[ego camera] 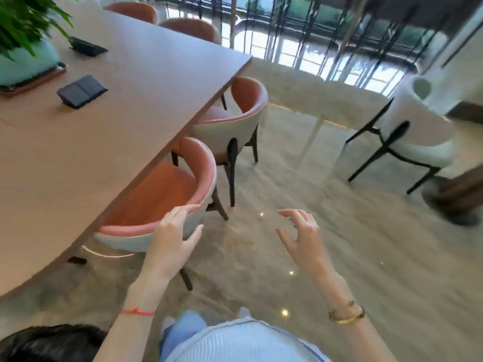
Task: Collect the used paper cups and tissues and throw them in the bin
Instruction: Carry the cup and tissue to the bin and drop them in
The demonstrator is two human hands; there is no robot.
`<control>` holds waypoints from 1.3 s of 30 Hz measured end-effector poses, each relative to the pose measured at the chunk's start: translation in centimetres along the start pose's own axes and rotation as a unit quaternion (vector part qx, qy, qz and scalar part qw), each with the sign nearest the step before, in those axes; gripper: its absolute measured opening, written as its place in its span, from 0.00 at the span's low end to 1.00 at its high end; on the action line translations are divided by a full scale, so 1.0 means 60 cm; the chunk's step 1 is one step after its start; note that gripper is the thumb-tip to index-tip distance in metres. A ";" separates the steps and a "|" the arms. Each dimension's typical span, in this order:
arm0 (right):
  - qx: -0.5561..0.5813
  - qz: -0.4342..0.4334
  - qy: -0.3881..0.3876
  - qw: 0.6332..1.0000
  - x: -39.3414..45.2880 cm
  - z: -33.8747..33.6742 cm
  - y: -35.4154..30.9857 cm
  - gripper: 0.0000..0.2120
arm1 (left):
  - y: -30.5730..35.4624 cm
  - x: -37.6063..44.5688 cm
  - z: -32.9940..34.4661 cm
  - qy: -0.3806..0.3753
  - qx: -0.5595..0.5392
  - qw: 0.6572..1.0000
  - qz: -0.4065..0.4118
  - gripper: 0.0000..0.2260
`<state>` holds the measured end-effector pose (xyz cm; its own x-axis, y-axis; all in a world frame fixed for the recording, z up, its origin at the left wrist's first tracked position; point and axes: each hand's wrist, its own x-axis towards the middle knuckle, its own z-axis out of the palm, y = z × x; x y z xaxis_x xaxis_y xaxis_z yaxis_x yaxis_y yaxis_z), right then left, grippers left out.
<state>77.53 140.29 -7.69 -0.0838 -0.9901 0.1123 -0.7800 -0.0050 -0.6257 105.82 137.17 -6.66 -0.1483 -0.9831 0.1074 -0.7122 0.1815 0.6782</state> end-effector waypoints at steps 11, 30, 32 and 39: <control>-0.011 0.183 0.150 0.972 0.028 -0.145 0.211 0.16 | 0.187 0.254 0.221 -0.158 -0.009 0.974 0.163 0.19; -0.033 0.356 0.328 0.874 0.370 -0.428 0.594 0.16 | 0.600 0.807 0.641 -0.303 0.006 0.876 0.375 0.18; -0.038 0.375 0.339 0.862 0.384 -0.463 0.638 0.16 | 0.649 0.838 0.692 -0.321 0.008 0.863 0.390 0.18; -0.037 0.417 0.374 0.828 0.408 -0.591 0.831 0.16 | 0.835 0.920 0.902 -0.357 0.013 0.828 0.433 0.19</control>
<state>14.63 120.74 -8.77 -0.9508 -0.2818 0.1289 -0.2916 0.6730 -0.6797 24.80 93.28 -6.12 -0.9717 -0.2216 0.0812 -0.1407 0.8201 0.5546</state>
